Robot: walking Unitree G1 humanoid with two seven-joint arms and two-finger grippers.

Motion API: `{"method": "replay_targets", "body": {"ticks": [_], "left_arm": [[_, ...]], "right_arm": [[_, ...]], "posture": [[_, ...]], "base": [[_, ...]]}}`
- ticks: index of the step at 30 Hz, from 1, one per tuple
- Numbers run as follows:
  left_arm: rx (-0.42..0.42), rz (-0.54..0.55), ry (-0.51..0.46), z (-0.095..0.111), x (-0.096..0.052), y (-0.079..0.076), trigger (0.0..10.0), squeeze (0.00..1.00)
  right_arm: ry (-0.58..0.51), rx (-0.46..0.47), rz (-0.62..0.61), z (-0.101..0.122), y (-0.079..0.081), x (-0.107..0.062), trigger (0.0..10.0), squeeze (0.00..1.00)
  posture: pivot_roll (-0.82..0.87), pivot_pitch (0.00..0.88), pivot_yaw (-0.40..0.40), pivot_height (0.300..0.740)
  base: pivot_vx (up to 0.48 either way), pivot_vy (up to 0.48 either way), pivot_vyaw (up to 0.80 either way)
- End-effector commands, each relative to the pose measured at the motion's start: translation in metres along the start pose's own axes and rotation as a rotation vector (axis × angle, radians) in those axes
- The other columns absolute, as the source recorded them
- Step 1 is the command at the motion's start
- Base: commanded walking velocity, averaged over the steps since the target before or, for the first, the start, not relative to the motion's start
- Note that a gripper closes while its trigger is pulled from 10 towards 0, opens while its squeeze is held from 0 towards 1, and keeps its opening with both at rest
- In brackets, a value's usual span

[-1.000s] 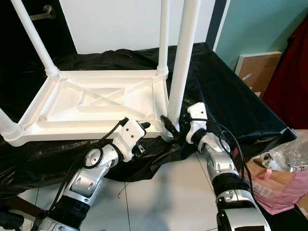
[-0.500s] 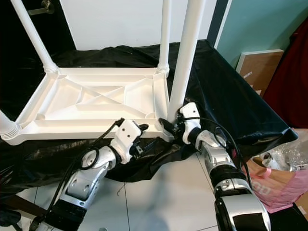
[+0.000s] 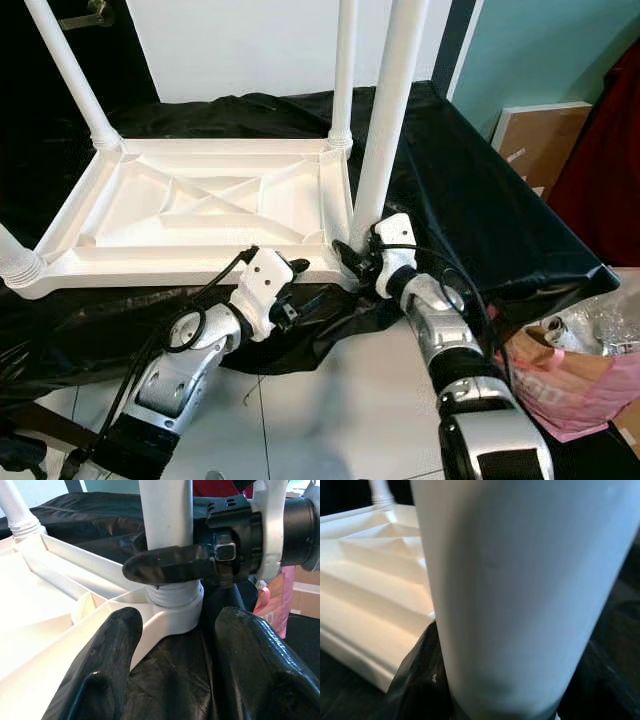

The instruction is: Building children table

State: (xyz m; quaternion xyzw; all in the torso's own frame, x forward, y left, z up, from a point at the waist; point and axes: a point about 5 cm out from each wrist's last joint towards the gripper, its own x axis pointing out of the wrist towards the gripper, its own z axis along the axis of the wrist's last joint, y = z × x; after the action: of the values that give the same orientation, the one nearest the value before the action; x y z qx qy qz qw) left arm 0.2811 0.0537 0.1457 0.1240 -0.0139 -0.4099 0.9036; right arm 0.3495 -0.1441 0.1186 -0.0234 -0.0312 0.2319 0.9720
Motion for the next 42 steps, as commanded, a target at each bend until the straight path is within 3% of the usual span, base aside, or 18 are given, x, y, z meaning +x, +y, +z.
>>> {"method": "replay_targets", "body": {"ticks": [1, 10, 11, 13, 18, 22, 27, 28, 34, 36, 41, 42], "left_arm": [[0.002, 0.005, 0.016, -0.002, -0.001, -0.001, 10.0, 0.0], [-0.006, 0.018, 0.021, -0.001, 0.0, 0.0, 10.0, 0.0], [-0.003, 0.023, 0.023, -0.001, -0.001, 0.001, 10.0, 0.0], [-0.014, 0.037, 0.024, -0.002, -0.002, 0.002, 10.0, 0.0], [-0.047, 0.075, 0.028, -0.001, -0.001, 0.004, 10.0, 0.0], [-0.018, 0.089, 0.006, 0.003, -0.001, 0.006, 10.0, 0.0], [-0.075, 0.09, -0.024, 0.01, -0.003, 0.009, 10.0, 0.0], [-0.073, 0.102, -0.016, 0.01, -0.003, 0.011, 10.0, 0.0], [-0.1, 0.138, 0.006, 0.008, -0.005, 0.017, 10.0, 0.0], [-0.111, 0.16, -0.018, 0.01, -0.011, 0.016, 10.0, 0.0], [-0.097, 0.162, -0.023, 0.01, -0.015, 0.014, 10.0, 0.0], [-0.086, 0.149, -0.02, 0.011, -0.015, 0.012, 10.0, 0.0]], "right_arm": [[0.084, 0.018, -0.083, -0.018, -0.004, -0.01, 10.0, 0.0], [0.064, 0.093, -0.385, -0.022, 0.01, -0.011, 10.0, 0.0], [0.049, 0.132, -0.489, -0.02, 0.014, -0.012, 10.0, 0.0], [0.031, 0.166, -0.545, -0.018, 0.022, -0.011, 10.0, 0.0], [-0.01, 0.177, -0.458, -0.011, 0.04, -0.006, 10.0, 0.0], [-0.018, 0.149, -0.452, -0.009, 0.042, -0.008, 10.0, 0.0], [-0.037, 0.153, -0.437, -0.004, 0.042, -0.008, 10.0, 0.0], [-0.043, 0.143, -0.425, -0.001, 0.043, -0.007, 10.0, 0.98], [-0.104, 0.133, -0.324, 0.011, 0.041, -0.002, 10.0, 1.0], [-0.125, 0.12, -0.227, 0.015, 0.037, -0.005, 10.0, 1.0], [-0.132, 0.123, -0.14, 0.016, 0.031, -0.013, 10.0, 1.0], [-0.128, 0.114, -0.094, 0.016, 0.028, -0.018, 10.0, 0.85]], "posture": [[-0.02, 0.083, -0.027, 0.74], [-0.02, 0.095, -0.039, 0.74], [-0.02, 0.098, -0.044, 0.74], [-0.02, 0.099, -0.043, 0.74], [-0.02, 0.112, -0.046, 0.74], [-0.01, 0.139, -0.046, 0.74], [-0.01, 0.161, -0.041, 0.74], [-0.01, 0.167, -0.037, 0.74], [-0.01, 0.175, -0.022, 0.74], [-0.02, 0.181, -0.021, 0.74], [-0.02, 0.189, -0.02, 0.74], [-0.02, 0.193, -0.022, 0.74]], "base": [[0.0, 0.0, 0.0], [0.0, 0.0, 0.0], [0.0, 0.0, 0.0], [0.0, 0.0, 0.0], [0.0, 0.0, 0.0], [0.0, 0.0, 0.0], [0.0, 0.0, 0.0], [0.0, 0.0, 0.0], [0.0, 0.0, 0.0], [0.0, 0.0, 0.0], [0.0, 0.0, 0.0], [0.0, 0.0, 0.0]]}}
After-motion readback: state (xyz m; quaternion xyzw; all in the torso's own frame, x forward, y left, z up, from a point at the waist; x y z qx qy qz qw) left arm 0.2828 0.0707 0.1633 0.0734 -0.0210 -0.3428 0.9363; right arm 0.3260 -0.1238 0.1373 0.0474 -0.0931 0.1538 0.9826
